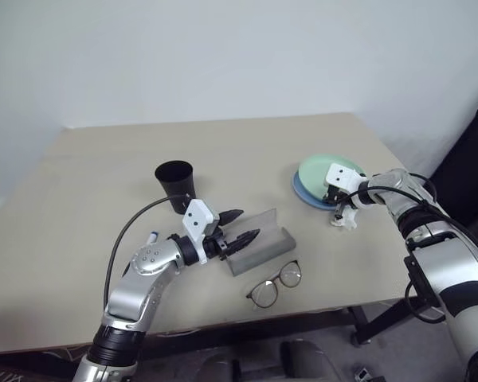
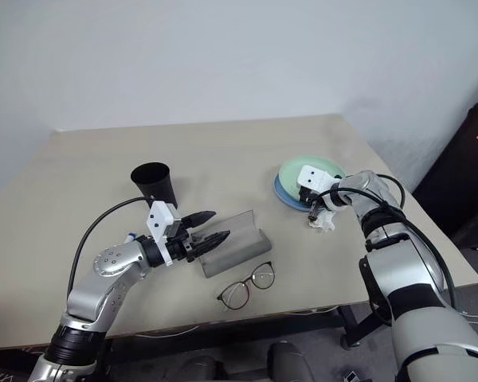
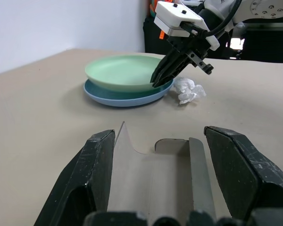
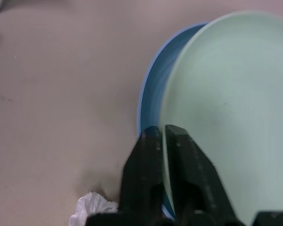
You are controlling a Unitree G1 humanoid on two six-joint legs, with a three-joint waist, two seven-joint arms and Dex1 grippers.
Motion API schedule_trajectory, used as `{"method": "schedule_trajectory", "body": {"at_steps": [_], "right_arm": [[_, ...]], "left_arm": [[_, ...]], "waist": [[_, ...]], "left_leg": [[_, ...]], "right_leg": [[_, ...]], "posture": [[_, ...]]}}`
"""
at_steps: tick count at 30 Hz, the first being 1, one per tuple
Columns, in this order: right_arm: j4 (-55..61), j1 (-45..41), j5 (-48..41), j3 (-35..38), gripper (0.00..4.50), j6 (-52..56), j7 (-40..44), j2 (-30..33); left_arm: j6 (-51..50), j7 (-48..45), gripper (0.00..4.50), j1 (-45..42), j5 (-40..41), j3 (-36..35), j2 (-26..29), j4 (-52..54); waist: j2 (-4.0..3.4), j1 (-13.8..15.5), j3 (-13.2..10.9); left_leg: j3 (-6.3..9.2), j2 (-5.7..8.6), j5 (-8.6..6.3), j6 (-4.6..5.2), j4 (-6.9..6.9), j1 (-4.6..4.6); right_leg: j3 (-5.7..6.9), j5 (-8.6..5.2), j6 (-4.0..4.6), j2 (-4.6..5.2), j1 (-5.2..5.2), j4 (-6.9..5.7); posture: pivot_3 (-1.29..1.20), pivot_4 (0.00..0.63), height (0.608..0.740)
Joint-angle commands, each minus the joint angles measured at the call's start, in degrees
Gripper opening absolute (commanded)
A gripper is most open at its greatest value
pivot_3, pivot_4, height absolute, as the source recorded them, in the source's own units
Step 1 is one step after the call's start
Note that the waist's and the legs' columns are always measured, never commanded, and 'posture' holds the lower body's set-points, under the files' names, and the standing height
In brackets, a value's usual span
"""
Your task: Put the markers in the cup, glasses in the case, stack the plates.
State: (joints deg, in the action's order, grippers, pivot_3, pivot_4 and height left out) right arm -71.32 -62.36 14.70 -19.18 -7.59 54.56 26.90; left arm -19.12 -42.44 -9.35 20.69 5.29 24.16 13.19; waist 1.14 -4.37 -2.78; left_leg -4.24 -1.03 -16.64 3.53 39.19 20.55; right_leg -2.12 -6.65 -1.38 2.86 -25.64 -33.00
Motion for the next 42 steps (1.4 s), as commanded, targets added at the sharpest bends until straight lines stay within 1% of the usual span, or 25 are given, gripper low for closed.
{"method": "schedule_trajectory", "body": {"at_steps": [1,6,10,13,17,22,26,29,31,35,42], "right_arm": [[0.6,-2.1,0.0,1.7,1.51,-1.4,-1.1,0.0],[1.4,-2.7,-0.4,2.6,1.51,-1.6,-1.3,0.4],[3.8,-2.7,-1.9,4.3,1.51,-0.4,2.2,1.7],[7.7,-1.4,-3.9,6.5,1.51,4.7,5.3,3.5],[15.7,1.6,-5.8,9.1,1.51,17.8,6.2,5.7],[31.1,9.7,-5.9,9.8,1.51,35.4,7.3,9.3],[41.4,15.2,-8.0,11.0,1.51,46.6,7.8,11.6],[46.3,17.9,-9.2,11.2,1.51,52.1,6.9,12.2],[47.4,18.7,-10.0,11.5,1.51,54.9,5.9,11.8],[46.6,19.1,-11.0,11.3,1.51,56.0,3.1,10.5],[38.5,16.7,-10.9,10.7,1.51,52.4,-1.5,8.4]], "left_arm": [[1.0,0.0,3.19,-0.5,0.2,-0.5,0.0,2.2],[1.2,-0.2,3.19,-0.5,0.0,-0.1,0.0,2.0],[1.2,-0.2,3.19,-0.7,0.0,-0.1,-0.1,1.9],[1.4,-0.3,3.19,-0.7,0.0,-0.1,-0.1,1.8],[1.0,-0.9,3.19,-0.4,0.5,0.1,0.0,1.9],[1.0,-1.4,3.19,-0.2,0.6,0.1,0.0,1.8],[1.1,-1.7,3.19,-0.3,0.6,0.2,-0.2,1.6],[1.1,-1.9,3.19,-0.4,0.6,0.3,-0.3,1.5],[1.1,-2.2,3.19,-0.6,0.6,0.4,-0.3,1.2],[1.1,-2.5,3.19,-1.0,0.5,0.3,-0.3,0.8],[0.8,-2.7,3.19,-0.8,0.5,0.3,-0.2,1.2]], "waist": [[0.0,0.0,0.0],[-0.01,0.0,0.0],[-0.01,0.0,0.0],[-0.03,0.1,0.0],[-0.04,0.2,0.0],[-0.05,0.3,0.0],[-0.12,0.3,0.0],[-0.13,0.1,0.0],[-0.13,0.2,0.0],[-0.13,0.2,0.0],[-0.13,0.2,0.0]], "left_leg": [[0.02,0.0,0.0,0.0,0.0,-0.01],[0.05,0.01,0.0,0.0,0.0,-0.01],[0.05,0.04,0.0,0.0,0.0,0.0],[0.08,0.05,0.0,0.01,0.0,0.01],[0.11,0.06,0.0,0.0,0.0,0.02],[0.12,0.09,0.0,0.0,0.01,0.04],[0.11,0.11,0.0,0.0,0.04,0.06],[0.12,0.06,0.0,0.0,0.04,0.01],[0.12,0.06,0.02,0.02,0.07,-0.03],[0.11,0.07,0.06,0.01,0.16,-0.02],[0.1,0.1,0.06,0.02,0.17,0.04]], "right_leg": [[0.0,0.0,0.0,0.0,0.02,0.0],[0.0,0.0,0.0,0.0,0.02,0.0],[0.0,0.0,0.0,0.0,0.02,0.0],[0.0,0.0,0.0,0.0,0.03,0.0],[0.0,0.0,0.0,0.0,0.04,-0.01],[0.03,0.0,-0.01,0.0,0.05,-0.02],[0.01,-0.01,-0.01,0.01,0.03,-0.03],[-0.04,-0.01,-0.02,0.0,0.03,-0.03],[-0.04,-0.01,-0.02,0.0,0.04,-0.03],[-0.03,-0.01,-0.02,0.0,0.08,-0.03],[-0.04,-0.01,-0.02,0.01,0.07,0.0]], "posture": [[0.0,0.0,0.74],[0.0,0.0,0.74],[0.0,0.0,0.74],[0.0,0.0,0.74],[0.0,0.0,0.74],[0.0,0.0,0.74],[0.0,0.0,0.74],[0.0,0.0,0.74],[0.0,0.0,0.74],[0.0,0.0,0.74],[0.0,0.0,0.74]]}}
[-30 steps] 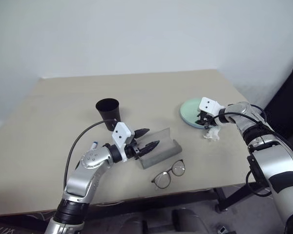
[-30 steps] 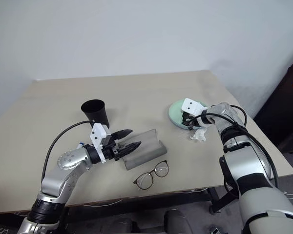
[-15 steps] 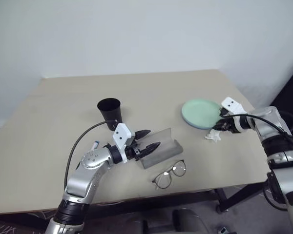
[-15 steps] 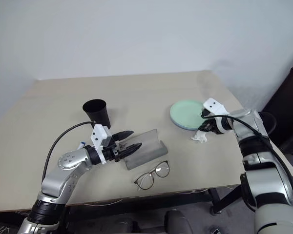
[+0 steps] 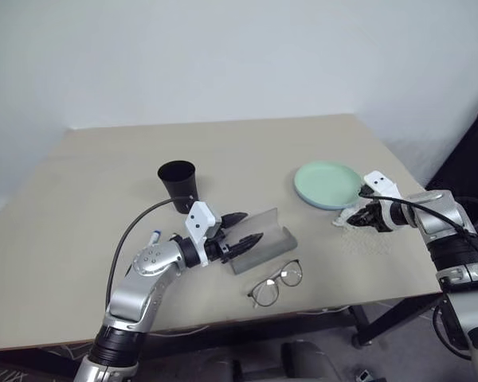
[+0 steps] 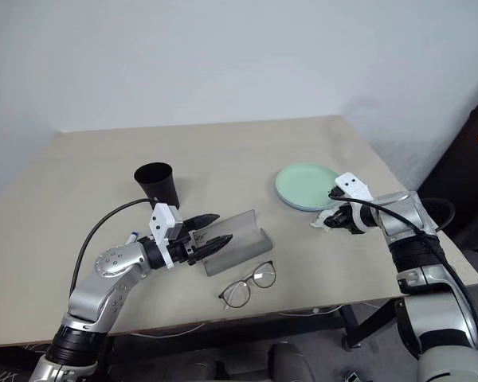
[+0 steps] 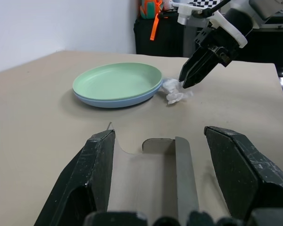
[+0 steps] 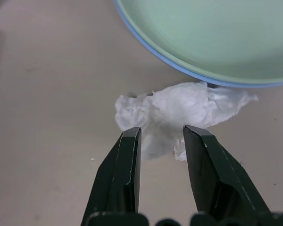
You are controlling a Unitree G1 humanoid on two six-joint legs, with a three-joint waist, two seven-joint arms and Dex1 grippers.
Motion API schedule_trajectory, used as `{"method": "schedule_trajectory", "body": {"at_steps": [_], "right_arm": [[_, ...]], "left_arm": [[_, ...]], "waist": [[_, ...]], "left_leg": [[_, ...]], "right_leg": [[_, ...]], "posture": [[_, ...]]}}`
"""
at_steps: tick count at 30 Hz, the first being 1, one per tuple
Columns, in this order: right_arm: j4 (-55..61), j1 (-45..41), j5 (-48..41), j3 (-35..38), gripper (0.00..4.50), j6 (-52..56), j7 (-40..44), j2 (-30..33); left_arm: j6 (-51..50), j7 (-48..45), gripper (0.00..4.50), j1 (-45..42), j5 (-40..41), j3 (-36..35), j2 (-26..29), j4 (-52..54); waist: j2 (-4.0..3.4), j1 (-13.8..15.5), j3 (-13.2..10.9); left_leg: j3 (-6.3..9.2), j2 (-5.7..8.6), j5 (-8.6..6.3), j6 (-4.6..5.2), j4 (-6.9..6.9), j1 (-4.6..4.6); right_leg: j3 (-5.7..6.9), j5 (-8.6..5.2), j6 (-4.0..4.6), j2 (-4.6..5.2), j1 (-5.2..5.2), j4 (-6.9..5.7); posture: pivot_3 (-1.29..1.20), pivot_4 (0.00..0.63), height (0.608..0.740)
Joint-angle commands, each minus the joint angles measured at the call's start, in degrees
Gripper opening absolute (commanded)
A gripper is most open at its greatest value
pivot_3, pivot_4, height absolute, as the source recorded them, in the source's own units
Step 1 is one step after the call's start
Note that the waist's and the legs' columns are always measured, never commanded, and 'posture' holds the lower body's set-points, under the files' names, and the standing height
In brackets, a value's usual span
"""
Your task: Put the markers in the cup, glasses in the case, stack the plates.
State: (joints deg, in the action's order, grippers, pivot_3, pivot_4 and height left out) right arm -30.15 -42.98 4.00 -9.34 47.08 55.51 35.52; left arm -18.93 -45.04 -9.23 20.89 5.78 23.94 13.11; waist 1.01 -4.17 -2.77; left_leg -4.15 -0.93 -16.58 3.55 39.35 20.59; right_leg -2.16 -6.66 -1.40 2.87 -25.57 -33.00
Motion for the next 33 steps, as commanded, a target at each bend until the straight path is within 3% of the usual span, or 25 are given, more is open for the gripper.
{"method": "schedule_trajectory", "body": {"at_steps": [1,8,11,14,23,33], "right_arm": [[-4.0,-3.0,-0.1,0.8,1.51,-3.0,-2.9,-0.5],[-10.7,-4.6,1.1,-0.8,1.51,-8.5,-4.8,-1.3],[-11.3,-4.7,1.0,-1.2,0.93,-9.5,-4.5,-1.2],[-10.1,-4.4,0.7,-1.4,0.04,-9.1,-3.5,-0.4],[-5.8,-4.0,2.2,-3.4,0.04,-8.6,-0.2,4.9],[-17.5,-12.2,3.9,-1.2,0.04,-21.0,-8.2,4.0]], "left_arm": [[0.5,-0.1,3.19,-0.9,0.4,-0.2,0.0,1.3],[0.3,0.0,3.19,-0.6,0.4,-0.4,0.2,1.7],[0.2,0.2,3.19,-0.4,0.4,-0.5,0.2,1.9],[0.1,0.3,3.19,-0.2,0.4,-0.5,0.3,2.2],[0.1,0.4,3.19,-0.1,0.4,-0.3,0.1,2.1],[0.7,0.2,3.19,-0.9,0.0,0.2,-0.5,0.9]], "waist": [[0.0,0.0,0.0],[0.0,0.0,0.0],[0.0,0.0,0.0],[0.0,0.0,0.0],[-0.01,0.0,0.0],[-0.02,-0.5,0.0]], "left_leg": [[0.0,0.0,0.0,0.0,-0.01,-0.01],[-0.02,0.03,0.01,0.01,-0.05,0.02],[0.0,0.03,0.01,0.02,-0.05,0.01],[0.01,0.03,0.01,0.02,-0.04,0.01],[0.02,0.03,0.01,0.02,-0.05,0.02],[0.01,0.02,0.02,0.03,-0.06,-0.02]], "right_leg": [[0.0,0.0,0.0,0.0,0.0,0.0],[0.01,0.0,0.0,-0.01,0.01,0.01],[-0.01,0.0,0.0,-0.01,0.01,0.01],[-0.01,0.0,0.0,-0.01,0.01,0.01],[0.0,0.0,-0.01,-0.01,0.0,0.01],[-0.07,0.0,0.0,-0.01,0.0,0.01]], "posture": [[0.0,0.0,0.74],[0.0,0.0,0.74],[0.0,0.0,0.74],[0.0,0.0,0.74],[0.0,0.0,0.74],[0.0,0.0,0.74]]}}
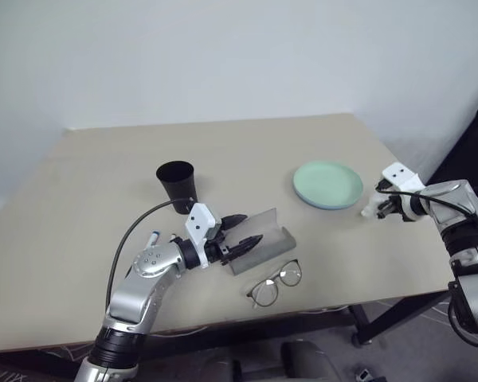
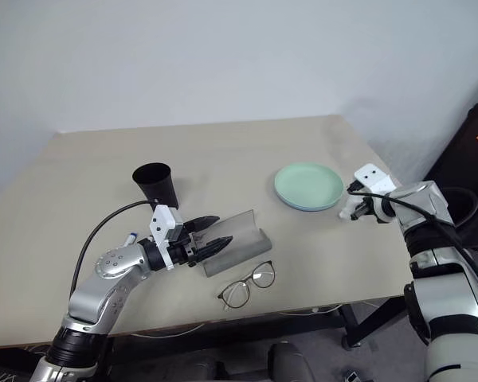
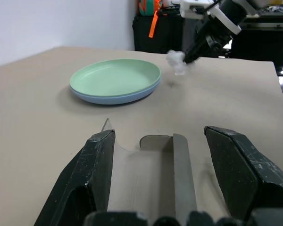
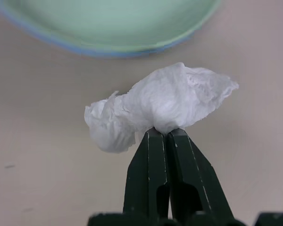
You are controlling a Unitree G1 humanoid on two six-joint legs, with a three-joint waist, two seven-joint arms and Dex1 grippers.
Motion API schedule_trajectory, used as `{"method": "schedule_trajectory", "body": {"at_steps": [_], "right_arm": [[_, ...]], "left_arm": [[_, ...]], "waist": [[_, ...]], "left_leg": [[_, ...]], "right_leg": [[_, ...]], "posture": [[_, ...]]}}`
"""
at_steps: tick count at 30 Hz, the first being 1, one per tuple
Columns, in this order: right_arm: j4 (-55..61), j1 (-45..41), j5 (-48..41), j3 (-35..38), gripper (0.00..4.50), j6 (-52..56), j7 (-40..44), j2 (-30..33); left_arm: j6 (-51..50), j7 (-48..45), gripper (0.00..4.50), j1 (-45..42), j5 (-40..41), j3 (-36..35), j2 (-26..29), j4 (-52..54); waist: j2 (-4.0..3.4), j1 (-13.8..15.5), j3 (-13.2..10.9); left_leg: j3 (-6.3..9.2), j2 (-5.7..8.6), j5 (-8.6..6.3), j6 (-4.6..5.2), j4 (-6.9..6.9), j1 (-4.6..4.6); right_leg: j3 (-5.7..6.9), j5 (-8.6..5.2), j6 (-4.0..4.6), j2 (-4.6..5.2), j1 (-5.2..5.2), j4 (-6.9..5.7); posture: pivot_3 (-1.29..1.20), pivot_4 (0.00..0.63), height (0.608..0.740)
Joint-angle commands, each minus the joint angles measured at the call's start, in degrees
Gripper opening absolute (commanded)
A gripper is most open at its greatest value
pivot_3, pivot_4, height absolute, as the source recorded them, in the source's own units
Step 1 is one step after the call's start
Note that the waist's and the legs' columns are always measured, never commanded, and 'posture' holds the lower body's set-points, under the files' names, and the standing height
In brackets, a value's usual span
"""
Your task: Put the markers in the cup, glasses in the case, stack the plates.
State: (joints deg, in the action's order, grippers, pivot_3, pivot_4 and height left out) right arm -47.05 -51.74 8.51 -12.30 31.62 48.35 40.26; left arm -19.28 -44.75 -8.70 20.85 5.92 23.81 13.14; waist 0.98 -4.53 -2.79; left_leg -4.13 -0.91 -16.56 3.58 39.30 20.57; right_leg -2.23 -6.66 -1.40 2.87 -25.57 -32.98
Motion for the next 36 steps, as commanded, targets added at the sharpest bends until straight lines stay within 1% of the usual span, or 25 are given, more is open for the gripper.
{"method": "schedule_trajectory", "body": {"at_steps": [1,4,11,14,20,24,28,30,33,36], "right_arm": [[-0.8,-3.9,-1.0,1.9,0.04,-8.1,-0.4,-1.4],[-3.0,-5.1,-1.8,2.1,0.04,-13.3,1.5,-3.5],[-15.1,-10.4,-1.0,2.5,0.04,-22.0,-0.8,-8.5],[-19.2,-12.2,-1.1,3.1,0.6,-23.9,-1.8,-9.7],[-22.0,-13.3,-0.6,3.3,2.57,-26.5,-2.2,-10.3],[-21.5,-12.9,-0.8,4.0,2.57,-27.6,-2.0,-9.9],[-18.0,-10.7,-1.9,5.0,2.57,-31.3,0.8,-8.5],[-13.9,-8.3,-4.1,6.4,2.57,-33.3,4.9,-7.7],[-1.0,-0.2,-9.8,8.3,2.57,-35.3,15.3,-5.7],[14.9,9.7,-16.9,9.9,2.57,-31.3,23.8,-3.4]], "left_arm": [[1.1,-0.1,3.19,-1.5,0.0,0.1,-0.3,0.8],[1.1,-0.1,3.19,-1.8,-0.1,0.0,-0.3,0.5],[1.1,0.1,3.19,-1.8,-0.1,-0.4,0.1,0.7],[1.0,0.2,3.19,-1.5,-0.1,-0.6,0.3,1.1],[0.3,-0.1,3.19,-0.8,0.4,-0.7,1.0,1.9],[-0.1,-0.3,3.19,-0.7,0.7,-0.5,1.3,2.2],[-0.5,-0.9,3.19,-1.0,0.8,-0.2,1.6,2.2],[-0.8,-1.2,3.19,-1.4,0.8,-0.1,1.8,2.1],[-2.4,-2.0,3.19,-2.3,-0.2,1.2,2.8,1.6],[-3.5,-4.0,3.19,-3.0,0.1,2.4,4.1,1.4]], "waist": [[0.0,-0.3,0.0],[0.0,-0.6,0.0],[0.0,-1.1,0.0],[-0.01,-1.3,0.0],[-0.02,-1.3,0.0],[-0.04,-1.3,0.0],[-0.04,-1.3,0.0],[-0.04,-1.3,0.0],[-0.02,-1.0,0.0],[-0.05,-0.8,0.0]], "left_leg": [[0.0,0.0,0.0,0.0,0.0,-0.01],[0.01,-0.01,0.01,0.01,-0.01,0.0],[0.01,0.06,0.03,0.05,-0.02,0.07],[0.03,0.06,0.03,0.06,-0.04,0.06],[0.04,0.05,0.03,0.05,-0.07,0.05],[0.05,0.05,0.03,0.06,-0.08,0.04],[0.06,0.05,0.03,0.06,-0.07,0.03],[0.06,0.05,0.03,0.06,-0.07,0.03],[0.12,0.08,0.03,0.06,-0.08,0.03],[0.19,0.11,0.02,0.06,-0.11,0.03]], "right_leg": [[0.01,0.0,0.0,-0.01,0.01,0.0],[0.02,0.0,0.0,-0.02,0.02,0.0],[-0.01,0.0,-0.01,0.0,0.04,0.03],[-0.03,0.01,-0.01,0.0,0.04,0.04],[-0.01,0.01,-0.01,0.0,0.04,0.02],[-0.04,0.01,-0.01,0.0,0.03,0.02],[-0.04,0.01,-0.01,0.0,0.04,0.02],[-0.04,0.01,-0.01,0.0,0.04,0.01],[0.0,0.01,-0.02,-0.01,0.11,0.02],[-0.03,0.0,-0.07,-0.02,0.12,0.0]], "posture": [[0.0,0.0,0.74],[0.0,0.0,0.74],[0.0,0.0,0.74],[0.0,0.0,0.74],[0.0,0.0,0.74],[0.0,0.0,0.74],[0.0,0.0,0.74],[0.0,0.0,0.74],[0.0,0.0,0.74],[0.0,0.0,0.74]]}}
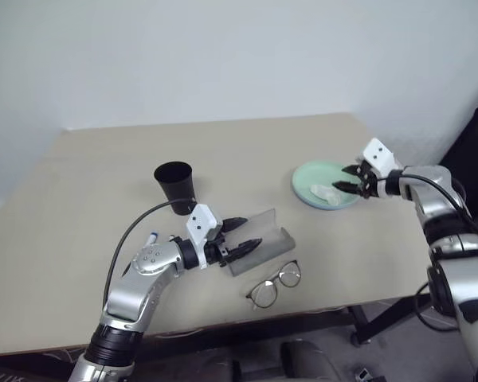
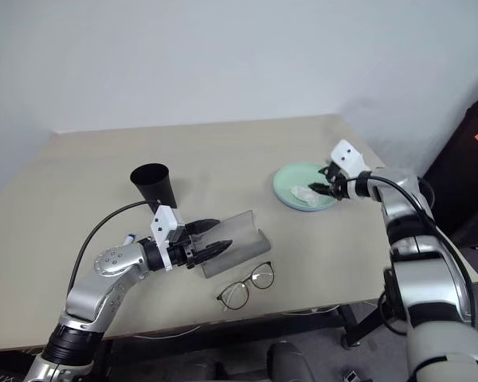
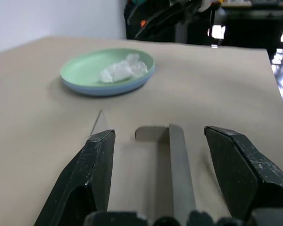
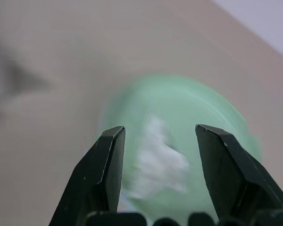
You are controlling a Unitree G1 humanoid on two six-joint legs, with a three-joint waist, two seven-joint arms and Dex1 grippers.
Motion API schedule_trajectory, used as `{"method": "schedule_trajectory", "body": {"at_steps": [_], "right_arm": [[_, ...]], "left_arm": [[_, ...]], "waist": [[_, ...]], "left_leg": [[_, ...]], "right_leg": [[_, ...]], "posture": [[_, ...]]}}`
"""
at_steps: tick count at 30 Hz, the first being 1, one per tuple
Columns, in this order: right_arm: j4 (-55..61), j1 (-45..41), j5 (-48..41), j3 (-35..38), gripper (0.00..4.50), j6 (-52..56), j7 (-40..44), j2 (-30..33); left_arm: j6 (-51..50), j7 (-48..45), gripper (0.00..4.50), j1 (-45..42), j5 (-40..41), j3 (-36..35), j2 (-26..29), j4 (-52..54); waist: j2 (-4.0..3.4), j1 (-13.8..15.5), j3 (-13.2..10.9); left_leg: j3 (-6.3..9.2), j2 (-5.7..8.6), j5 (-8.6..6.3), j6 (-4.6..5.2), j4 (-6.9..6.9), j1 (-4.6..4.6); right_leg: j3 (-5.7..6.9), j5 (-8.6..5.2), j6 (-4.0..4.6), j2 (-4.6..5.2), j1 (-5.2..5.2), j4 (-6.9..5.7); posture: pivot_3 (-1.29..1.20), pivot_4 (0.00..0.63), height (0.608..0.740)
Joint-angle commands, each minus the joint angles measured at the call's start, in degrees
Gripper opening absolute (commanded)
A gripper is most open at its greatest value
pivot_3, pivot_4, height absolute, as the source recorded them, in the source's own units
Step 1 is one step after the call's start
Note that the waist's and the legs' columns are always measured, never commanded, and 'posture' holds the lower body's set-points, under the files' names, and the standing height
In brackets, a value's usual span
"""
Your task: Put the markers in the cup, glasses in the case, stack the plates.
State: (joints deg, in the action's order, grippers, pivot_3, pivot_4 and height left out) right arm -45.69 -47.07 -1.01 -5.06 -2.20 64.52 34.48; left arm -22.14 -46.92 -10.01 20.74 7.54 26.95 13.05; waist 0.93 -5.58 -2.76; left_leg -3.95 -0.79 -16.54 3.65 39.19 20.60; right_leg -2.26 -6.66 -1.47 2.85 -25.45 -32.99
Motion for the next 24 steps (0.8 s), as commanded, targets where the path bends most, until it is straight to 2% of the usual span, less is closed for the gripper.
{"method": "schedule_trajectory", "body": {"at_steps": [1,5,10,19,24], "right_arm": [[17.7,7.7,-9.2,2.9,2.57,4.2,9.5,3.1],[27.2,15.4,-10.9,1.9,2.57,7.4,13.0,5.8],[32.9,20.7,-11.5,1.6,2.57,7.8,12.5,6.2],[30.7,22.1,-8.0,-0.2,2.57,1.9,7.5,4.6],[29.9,22.0,-7.6,-0.4,2.57,0.4,5.4,3.6]], "left_arm": [[-1.0,-2.4,3.19,-1.9,0.4,1.0,1.3,1.4],[-3.0,-4.5,3.19,-4.2,0.6,2.2,2.0,0.2],[-8.0,-7.1,3.19,-7.4,1.4,4.2,3.2,-0.5],[-15.0,-15.3,3.19,-14.0,0.0,11.2,8.7,-1.2],[-23.7,-15.4,3.19,-18.9,1.6,13.0,7.1,-3.0]], "waist": [[0.0,0.3,0.0],[-0.03,0.4,0.0],[0.02,0.5,0.0],[0.06,0.7,-0.1],[0.08,1.2,-0.1]], "left_leg": [[0.07,0.02,0.0,0.0,0.0,0.03],[0.01,-0.02,-0.02,0.02,0.04,-0.02],[-0.05,-0.08,0.0,0.0,0.15,-0.13],[-0.09,-0.06,0.02,0.0,0.18,-0.07],[-0.1,-0.02,0.02,0.03,0.12,-0.02]], "right_leg": [[0.02,-0.02,-0.02,0.0,0.0,0.0],[-0.04,-0.03,-0.02,0.01,-0.03,-0.02],[-0.06,-0.04,-0.01,0.01,0.01,-0.03],[-0.05,-0.04,-0.01,0.02,-0.05,-0.03],[-0.04,-0.05,-0.02,0.02,-0.07,-0.01]], "posture": [[0.0,0.0,0.74],[0.0,0.0,0.74],[0.0,0.0,0.74],[0.0,0.0,0.74],[0.0,0.0,0.74]]}}
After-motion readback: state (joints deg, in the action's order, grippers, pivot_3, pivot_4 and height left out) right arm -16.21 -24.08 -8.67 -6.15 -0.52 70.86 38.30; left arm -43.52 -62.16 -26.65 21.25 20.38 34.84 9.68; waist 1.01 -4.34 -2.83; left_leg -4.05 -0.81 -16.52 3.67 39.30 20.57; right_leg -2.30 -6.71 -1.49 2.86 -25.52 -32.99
